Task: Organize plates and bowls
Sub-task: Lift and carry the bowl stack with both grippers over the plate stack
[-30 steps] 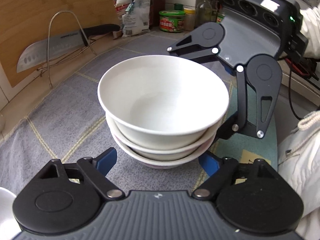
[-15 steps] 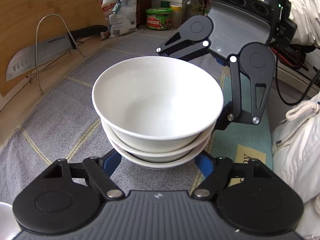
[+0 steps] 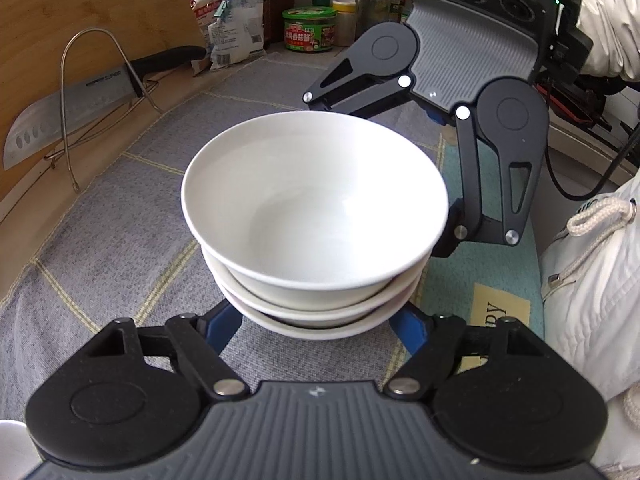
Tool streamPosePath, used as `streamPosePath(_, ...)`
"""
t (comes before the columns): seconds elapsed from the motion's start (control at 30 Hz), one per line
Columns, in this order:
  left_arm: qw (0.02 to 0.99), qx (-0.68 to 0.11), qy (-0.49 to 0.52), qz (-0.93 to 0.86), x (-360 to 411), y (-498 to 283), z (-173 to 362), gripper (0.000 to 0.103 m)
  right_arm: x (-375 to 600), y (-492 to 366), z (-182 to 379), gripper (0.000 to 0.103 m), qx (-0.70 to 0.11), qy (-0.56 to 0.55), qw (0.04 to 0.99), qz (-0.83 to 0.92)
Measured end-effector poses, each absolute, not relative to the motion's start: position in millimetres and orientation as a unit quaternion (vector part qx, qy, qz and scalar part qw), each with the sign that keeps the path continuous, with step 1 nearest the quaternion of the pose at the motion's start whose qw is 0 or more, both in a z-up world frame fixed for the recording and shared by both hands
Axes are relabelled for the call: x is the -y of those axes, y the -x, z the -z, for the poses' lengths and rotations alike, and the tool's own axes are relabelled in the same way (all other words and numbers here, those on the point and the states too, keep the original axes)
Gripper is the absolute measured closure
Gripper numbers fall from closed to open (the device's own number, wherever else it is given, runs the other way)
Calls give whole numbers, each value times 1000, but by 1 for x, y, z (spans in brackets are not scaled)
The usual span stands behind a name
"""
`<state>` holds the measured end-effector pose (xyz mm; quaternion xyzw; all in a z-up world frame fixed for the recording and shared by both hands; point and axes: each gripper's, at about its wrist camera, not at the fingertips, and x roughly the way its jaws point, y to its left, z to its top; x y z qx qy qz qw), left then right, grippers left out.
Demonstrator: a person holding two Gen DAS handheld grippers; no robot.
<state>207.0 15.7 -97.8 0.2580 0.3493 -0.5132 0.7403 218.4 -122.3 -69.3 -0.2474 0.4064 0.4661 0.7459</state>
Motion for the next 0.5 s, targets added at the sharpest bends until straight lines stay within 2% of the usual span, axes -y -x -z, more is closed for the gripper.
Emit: streamPosePath(0.5,756,-334,-261,498,-26,-189,84,24,114,-215,55,19,-411,254,739,-470)
